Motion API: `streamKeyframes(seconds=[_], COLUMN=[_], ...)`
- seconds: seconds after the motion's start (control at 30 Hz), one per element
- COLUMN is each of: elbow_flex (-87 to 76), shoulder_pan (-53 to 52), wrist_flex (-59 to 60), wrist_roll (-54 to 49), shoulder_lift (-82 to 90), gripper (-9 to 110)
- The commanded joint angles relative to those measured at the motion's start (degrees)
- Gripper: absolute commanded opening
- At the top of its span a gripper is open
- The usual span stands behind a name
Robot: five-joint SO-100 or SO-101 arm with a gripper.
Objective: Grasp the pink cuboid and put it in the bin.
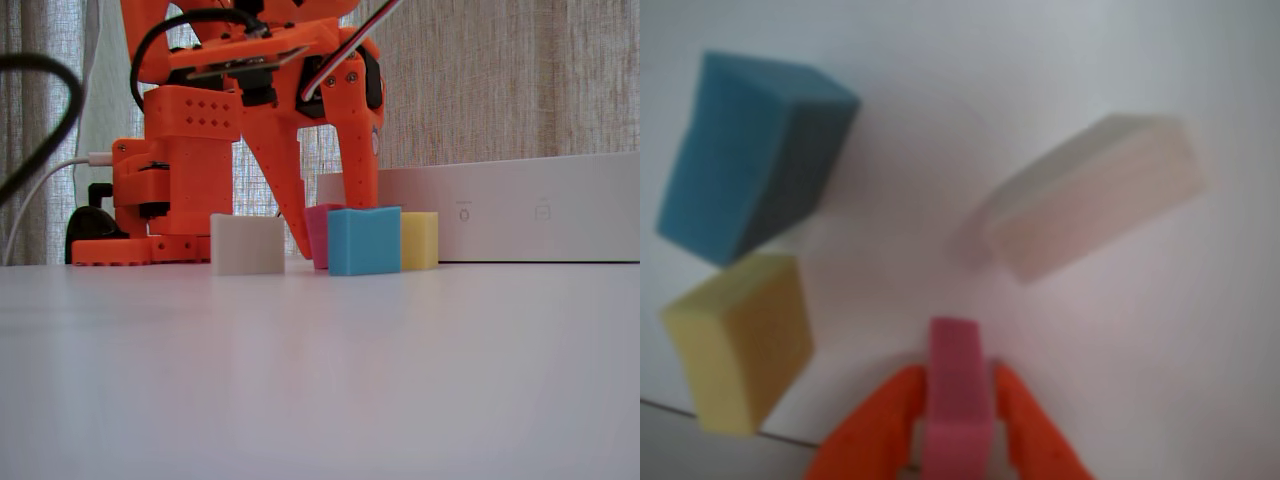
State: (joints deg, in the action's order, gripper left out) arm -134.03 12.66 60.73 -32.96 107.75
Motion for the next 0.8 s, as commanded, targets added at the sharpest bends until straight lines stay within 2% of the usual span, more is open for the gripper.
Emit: streamKeyframes(seconds=[0.0, 0.1, 0.27, 0.37, 0.53, 0.67, 0.77], elbow_flex=[0.09, 0.09, 0.0, 3.96, 21.71, 40.52, 47.2], shoulder_pan=[0.0, 0.18, -0.53, -0.7, 1.85, 7.56, 13.97], wrist_flex=[-0.53, -0.79, 0.44, 5.8, 18.63, 26.54, 29.0], wrist_roll=[0.62, 0.53, 0.62, 0.62, 0.7, 0.7, 0.7], shoulder_lift=[0.26, 0.44, 2.81, 7.56, 13.54, 13.62, 13.36], gripper=[2, -8, -8, -8, -8, -8, -8])
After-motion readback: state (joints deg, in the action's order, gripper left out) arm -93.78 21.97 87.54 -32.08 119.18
